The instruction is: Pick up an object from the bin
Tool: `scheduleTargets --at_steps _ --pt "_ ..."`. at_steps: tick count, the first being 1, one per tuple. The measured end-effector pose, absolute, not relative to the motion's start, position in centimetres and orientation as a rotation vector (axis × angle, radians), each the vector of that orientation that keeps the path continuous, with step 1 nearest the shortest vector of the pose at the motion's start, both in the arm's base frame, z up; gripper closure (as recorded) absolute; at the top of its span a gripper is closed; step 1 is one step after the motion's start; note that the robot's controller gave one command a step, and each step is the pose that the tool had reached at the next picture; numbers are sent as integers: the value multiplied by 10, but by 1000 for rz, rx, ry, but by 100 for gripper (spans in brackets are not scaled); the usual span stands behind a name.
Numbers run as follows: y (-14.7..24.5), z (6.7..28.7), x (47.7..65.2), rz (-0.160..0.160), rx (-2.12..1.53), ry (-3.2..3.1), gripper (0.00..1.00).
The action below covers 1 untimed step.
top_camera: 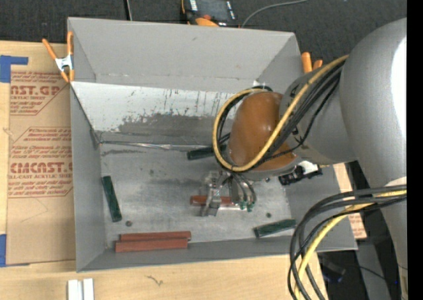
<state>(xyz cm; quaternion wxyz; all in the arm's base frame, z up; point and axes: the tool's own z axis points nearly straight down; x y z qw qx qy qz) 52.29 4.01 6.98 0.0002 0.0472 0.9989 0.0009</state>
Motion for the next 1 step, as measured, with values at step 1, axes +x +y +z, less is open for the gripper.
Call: scheduleTargets --at_steps 1 --pt "27 226 541 -1 -594 3077 100"
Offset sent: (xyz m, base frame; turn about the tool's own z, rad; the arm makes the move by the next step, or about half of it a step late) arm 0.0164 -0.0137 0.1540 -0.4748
